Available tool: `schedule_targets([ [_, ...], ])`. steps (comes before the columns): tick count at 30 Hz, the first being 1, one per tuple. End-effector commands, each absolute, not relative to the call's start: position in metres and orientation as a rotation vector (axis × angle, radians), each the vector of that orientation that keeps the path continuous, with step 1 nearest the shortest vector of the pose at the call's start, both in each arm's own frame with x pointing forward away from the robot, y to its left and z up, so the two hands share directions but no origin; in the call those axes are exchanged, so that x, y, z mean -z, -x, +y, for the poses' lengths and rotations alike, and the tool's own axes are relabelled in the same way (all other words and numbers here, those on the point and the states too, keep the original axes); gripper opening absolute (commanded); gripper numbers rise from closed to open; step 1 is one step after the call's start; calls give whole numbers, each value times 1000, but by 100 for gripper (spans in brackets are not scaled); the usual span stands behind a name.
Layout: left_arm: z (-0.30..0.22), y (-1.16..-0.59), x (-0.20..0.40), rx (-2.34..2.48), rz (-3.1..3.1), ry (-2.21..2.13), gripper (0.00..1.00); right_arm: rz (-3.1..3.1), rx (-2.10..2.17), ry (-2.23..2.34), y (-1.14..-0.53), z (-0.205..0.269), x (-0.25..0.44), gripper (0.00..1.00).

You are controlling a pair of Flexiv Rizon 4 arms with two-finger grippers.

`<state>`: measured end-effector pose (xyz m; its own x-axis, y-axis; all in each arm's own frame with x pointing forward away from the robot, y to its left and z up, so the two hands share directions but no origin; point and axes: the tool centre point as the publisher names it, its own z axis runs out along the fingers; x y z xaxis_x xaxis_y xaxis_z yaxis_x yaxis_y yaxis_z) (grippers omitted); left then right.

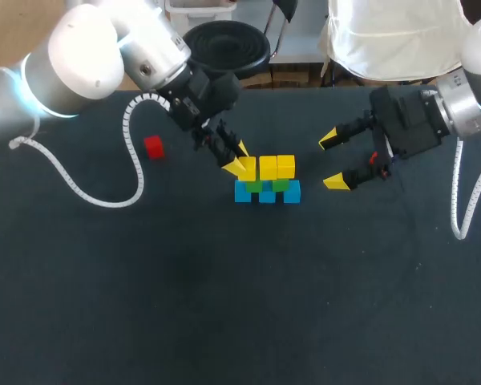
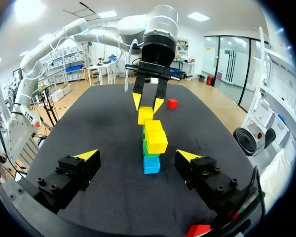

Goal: Place the blue cubes, place green cubes on the blue cubes, place the yellow cubes on the green cubes, then place the red cubes on the yellow cubes, and place purple cube on the red cubes.

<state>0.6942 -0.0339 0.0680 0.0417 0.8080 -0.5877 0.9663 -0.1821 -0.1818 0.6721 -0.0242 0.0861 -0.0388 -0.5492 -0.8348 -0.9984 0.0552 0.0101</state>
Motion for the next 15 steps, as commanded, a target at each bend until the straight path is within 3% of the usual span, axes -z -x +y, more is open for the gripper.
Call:
schedule_targets([
  [1, -33, -693, -67, 860, 1819, -2056, 0, 1666, -857, 1569, -672, -25, -86, 100],
  [15, -35, -696, -64, 865, 1829, -2048, 0, 1666, -857, 1569, -672, -25, -86, 100],
])
